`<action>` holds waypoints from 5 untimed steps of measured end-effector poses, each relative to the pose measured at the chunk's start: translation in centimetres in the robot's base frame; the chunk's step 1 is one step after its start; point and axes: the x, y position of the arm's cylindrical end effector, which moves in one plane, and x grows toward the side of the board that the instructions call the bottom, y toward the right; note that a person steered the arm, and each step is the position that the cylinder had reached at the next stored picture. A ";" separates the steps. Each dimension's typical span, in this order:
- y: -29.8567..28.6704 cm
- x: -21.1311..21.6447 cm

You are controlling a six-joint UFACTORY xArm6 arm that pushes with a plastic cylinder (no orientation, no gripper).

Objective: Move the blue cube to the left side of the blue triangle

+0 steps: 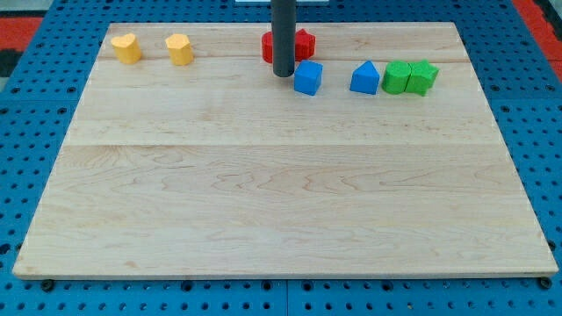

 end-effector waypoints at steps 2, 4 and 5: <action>0.0 2.6; 5.2 3.1; 4.6 3.1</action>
